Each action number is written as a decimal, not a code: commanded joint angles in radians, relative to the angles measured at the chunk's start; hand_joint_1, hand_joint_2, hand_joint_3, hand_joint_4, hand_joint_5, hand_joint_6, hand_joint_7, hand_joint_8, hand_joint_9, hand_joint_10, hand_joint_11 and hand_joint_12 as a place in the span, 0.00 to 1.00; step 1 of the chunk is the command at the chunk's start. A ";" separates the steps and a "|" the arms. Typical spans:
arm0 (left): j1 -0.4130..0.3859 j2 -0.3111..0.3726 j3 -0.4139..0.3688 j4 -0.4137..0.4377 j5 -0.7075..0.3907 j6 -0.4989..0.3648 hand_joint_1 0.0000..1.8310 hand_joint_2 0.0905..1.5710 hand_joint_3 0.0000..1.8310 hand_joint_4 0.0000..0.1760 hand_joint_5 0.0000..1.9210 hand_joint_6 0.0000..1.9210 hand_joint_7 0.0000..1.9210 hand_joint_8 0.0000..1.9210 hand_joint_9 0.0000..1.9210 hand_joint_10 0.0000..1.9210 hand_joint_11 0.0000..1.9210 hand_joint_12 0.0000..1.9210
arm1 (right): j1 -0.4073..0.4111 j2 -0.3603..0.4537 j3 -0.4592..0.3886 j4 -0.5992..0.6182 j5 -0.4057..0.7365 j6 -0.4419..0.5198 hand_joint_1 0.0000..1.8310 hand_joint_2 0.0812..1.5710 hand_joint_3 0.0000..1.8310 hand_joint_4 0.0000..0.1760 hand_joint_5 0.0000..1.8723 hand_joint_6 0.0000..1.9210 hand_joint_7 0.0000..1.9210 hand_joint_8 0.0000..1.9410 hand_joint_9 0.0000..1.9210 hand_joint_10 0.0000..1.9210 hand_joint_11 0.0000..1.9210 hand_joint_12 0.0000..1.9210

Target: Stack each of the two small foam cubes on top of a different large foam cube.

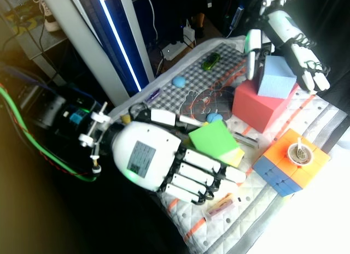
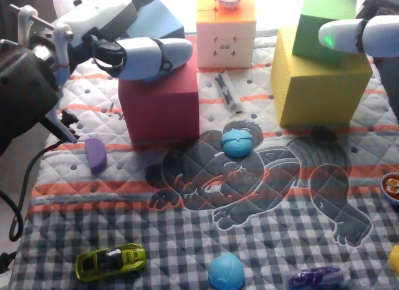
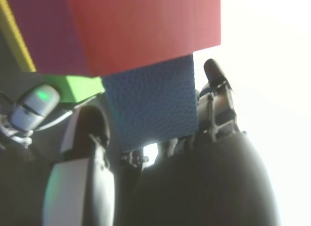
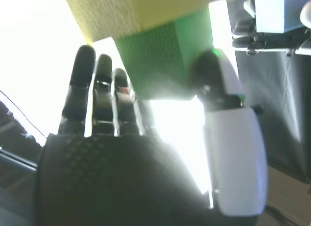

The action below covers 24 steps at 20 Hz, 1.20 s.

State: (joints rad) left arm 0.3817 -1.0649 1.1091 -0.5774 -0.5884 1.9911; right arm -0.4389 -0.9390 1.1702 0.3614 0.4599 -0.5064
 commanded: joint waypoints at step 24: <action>0.296 0.299 -0.290 0.314 -0.782 -0.366 0.26 0.66 0.00 0.89 0.00 0.00 0.00 0.00 0.00 0.00 0.00 0.11 | -0.232 0.272 -0.321 -0.212 0.806 0.005 0.24 0.67 0.00 0.44 0.00 0.00 0.00 0.00 0.00 0.00 0.00 0.00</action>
State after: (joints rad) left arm 0.6857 -0.7746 0.8196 -0.2878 -1.2236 1.6367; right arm -0.6899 -0.6750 0.8494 0.1478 1.1076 -0.5064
